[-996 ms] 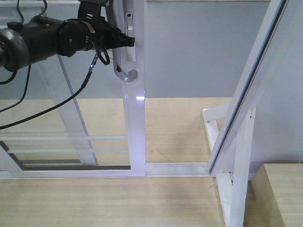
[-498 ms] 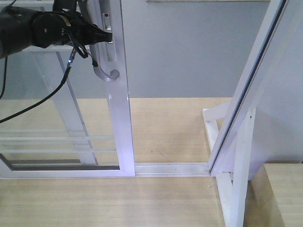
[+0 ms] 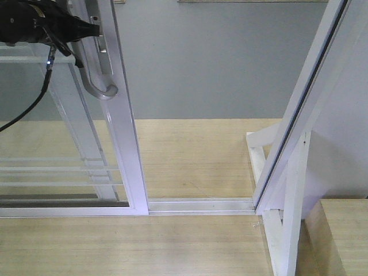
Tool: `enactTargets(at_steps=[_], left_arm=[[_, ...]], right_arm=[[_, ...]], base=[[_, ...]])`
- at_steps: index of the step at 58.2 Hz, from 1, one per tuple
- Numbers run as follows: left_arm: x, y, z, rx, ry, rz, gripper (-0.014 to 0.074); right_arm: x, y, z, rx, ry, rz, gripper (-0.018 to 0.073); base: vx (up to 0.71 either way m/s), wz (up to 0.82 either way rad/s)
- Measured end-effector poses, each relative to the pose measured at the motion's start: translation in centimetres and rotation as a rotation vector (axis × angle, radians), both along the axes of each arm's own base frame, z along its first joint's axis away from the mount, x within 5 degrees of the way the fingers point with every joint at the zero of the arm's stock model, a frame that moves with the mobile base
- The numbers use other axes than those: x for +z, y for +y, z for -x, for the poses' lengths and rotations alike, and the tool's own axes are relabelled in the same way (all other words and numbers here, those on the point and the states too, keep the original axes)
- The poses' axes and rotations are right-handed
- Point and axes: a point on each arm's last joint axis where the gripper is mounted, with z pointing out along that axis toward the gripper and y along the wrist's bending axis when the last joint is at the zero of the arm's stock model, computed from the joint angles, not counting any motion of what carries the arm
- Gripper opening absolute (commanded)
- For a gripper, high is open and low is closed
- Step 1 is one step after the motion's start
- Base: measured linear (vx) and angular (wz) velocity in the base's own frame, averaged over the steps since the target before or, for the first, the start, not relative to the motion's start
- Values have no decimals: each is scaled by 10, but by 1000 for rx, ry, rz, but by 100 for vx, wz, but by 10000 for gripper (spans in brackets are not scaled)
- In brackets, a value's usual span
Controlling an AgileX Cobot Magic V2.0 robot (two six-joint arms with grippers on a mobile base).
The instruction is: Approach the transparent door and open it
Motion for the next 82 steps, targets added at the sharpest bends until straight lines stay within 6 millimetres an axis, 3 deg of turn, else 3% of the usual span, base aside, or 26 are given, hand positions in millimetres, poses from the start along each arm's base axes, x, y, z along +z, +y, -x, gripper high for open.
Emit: enactTargets(at_steps=[25,33,38,51,67,82], left_arm=[[28,41,19,75,-41,-71,3],[65,39,59,51,-208,-72,3],[73,36,90,32,-260,-69,3],[38,43,169,28,-187,-78,3],[2,51,267,30,-256,-65,3],[-41,53,326,50,-275,42,3]], right_arm=[[0,0,0,2,1,-2,-4],[0,1,0,7,1,-1,-4],[0,2,0,23,0,-2,-4],[1,8,0,89,-5,-4,-4],[11,8,1,92,-31,-6,-4],[11,8,1,94,-30,7,-4]], base=[[0,0],[0,0],[0,0],[0,0],[0,0],[0,0]])
